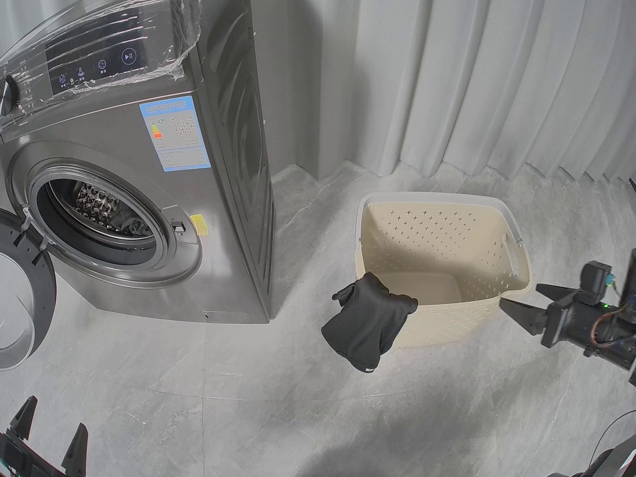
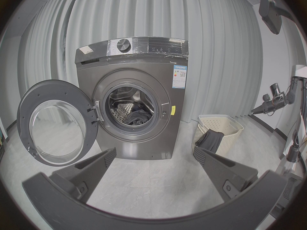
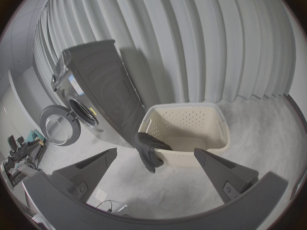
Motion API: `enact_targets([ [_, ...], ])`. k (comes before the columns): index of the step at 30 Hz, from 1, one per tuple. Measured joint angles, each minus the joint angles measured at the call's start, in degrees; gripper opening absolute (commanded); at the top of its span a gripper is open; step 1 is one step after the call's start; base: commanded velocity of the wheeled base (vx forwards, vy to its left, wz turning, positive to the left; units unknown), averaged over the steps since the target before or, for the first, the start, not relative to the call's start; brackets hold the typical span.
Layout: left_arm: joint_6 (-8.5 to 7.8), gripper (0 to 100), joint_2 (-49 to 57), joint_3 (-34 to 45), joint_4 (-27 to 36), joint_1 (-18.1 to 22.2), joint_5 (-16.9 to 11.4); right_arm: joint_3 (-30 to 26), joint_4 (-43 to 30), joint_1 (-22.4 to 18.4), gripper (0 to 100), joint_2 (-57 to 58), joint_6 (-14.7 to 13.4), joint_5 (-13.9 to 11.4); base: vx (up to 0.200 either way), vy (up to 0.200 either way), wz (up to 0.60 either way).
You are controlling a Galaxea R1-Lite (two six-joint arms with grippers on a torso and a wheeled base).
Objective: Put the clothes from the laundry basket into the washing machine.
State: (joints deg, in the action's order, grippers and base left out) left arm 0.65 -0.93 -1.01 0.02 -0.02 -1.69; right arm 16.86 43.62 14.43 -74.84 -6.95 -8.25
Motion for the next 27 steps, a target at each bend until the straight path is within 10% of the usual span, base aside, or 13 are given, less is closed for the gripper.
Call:
enact_targets([
  [27,0.01,100,0.0,0.0,0.1,0.0,0.0,20.8,11.6,9.8,100,-41.5,0.4,3.7,0.0,0.0,0.0],
])
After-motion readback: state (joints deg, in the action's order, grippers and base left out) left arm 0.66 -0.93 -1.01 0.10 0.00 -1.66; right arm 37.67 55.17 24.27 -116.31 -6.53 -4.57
